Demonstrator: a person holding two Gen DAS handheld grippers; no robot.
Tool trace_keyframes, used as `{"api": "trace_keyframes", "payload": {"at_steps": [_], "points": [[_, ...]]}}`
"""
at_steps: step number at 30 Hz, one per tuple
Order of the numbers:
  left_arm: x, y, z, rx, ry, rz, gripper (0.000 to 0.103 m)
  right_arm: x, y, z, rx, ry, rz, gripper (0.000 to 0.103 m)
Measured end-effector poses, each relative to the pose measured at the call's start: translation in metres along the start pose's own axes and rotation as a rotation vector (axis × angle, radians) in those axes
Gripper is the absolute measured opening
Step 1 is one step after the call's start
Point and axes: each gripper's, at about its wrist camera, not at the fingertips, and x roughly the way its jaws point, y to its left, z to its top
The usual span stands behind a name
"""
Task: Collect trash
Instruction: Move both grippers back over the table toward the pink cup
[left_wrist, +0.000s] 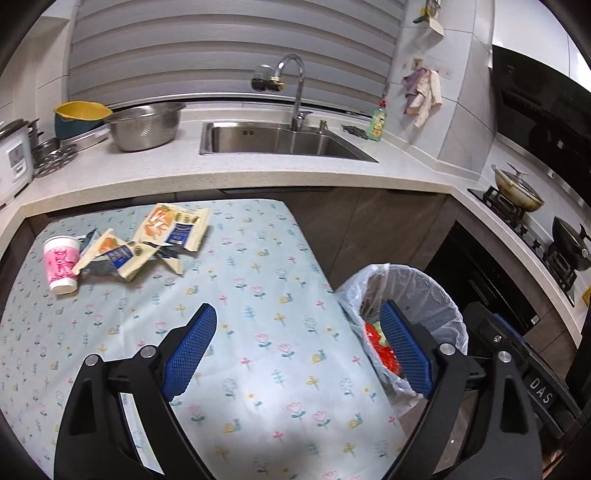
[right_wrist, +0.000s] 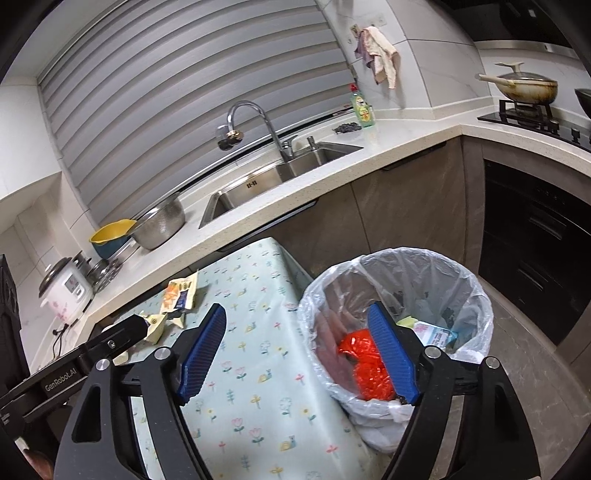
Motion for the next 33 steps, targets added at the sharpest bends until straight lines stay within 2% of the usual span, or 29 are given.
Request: {"api": "trace_keyframes", "payload": {"at_steps": [14,24,33], "points": [[-0.03,0.104,0.001,-0.126,-0.036,0.142,0.092,0.021,0.083,-0.019,-0.095,0.051,0.075,0.083],[-0.031,0.18,0.002,-0.18,-0.036,0.22,0.092,0.062,0.142,-0.033,-0.152,0.104,0.111,0.083],[-0.02,0.248,0.01,-0.228,-0.032,0.277,0.093,0.116,0.196,-0.04,-0.213,0.149,0.131,0.083]]}}
